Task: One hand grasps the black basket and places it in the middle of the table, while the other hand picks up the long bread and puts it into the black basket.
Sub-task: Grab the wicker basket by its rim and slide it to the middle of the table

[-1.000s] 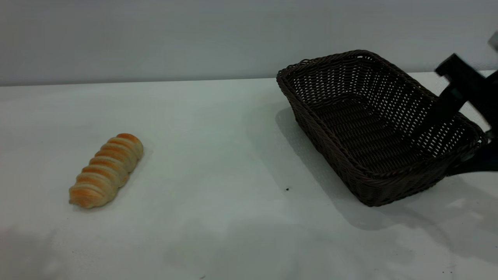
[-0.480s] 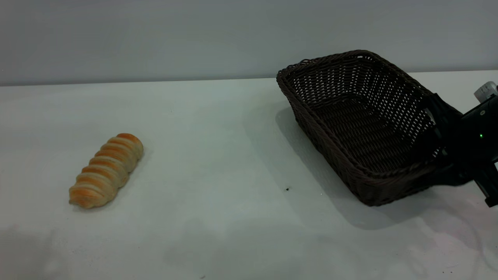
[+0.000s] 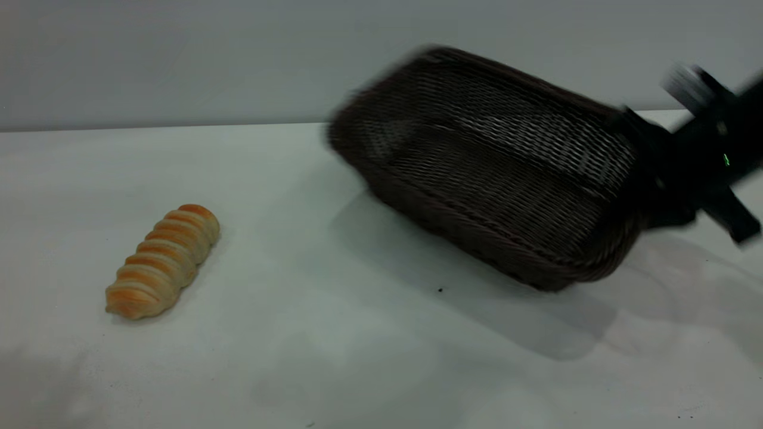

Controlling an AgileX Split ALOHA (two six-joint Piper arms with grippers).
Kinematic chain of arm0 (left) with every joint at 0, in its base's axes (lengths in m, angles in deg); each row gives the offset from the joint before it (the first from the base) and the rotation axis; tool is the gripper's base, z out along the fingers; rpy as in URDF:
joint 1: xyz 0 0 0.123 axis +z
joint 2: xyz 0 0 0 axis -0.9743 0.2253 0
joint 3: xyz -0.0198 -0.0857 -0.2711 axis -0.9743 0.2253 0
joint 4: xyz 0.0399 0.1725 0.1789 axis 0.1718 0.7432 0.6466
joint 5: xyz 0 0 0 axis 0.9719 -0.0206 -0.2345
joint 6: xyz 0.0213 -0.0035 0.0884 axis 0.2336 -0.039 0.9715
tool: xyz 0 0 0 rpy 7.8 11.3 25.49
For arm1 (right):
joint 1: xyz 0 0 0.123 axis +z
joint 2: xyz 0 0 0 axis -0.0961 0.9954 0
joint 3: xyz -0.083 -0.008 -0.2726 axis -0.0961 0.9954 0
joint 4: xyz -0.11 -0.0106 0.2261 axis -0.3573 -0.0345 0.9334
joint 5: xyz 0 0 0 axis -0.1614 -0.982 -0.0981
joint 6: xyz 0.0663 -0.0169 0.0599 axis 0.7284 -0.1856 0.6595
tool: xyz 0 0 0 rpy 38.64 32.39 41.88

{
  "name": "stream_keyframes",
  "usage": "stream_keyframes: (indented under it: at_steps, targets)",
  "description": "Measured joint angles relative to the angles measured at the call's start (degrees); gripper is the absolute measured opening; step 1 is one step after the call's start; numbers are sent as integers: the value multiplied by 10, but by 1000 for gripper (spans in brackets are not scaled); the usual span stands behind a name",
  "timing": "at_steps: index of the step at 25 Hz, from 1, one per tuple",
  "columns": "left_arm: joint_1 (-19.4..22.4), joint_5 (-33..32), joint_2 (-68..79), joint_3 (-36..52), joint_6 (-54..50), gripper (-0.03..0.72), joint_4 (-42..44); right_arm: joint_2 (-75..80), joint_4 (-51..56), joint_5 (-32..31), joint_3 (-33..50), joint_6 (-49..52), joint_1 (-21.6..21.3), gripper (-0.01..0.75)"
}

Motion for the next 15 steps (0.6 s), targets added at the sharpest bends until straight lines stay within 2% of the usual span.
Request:
stream_keyframes:
  at_steps: [4, 7, 10, 15]
  targets:
    - [0, 0, 0, 0, 0, 591, -8, 60, -197, -127, -162, 76, 32, 93]
    - [-1, 0, 4, 0, 0, 591, -12, 124, -253, -192, -269, 94, 59, 93]
    - [-1, 0, 20, 0, 0, 591, -13, 164, -258, -212, -331, 116, 78, 93]
    - [-1, 3, 65, 0, 0, 591, -16, 181, -275, -216, -347, 115, 81, 97]
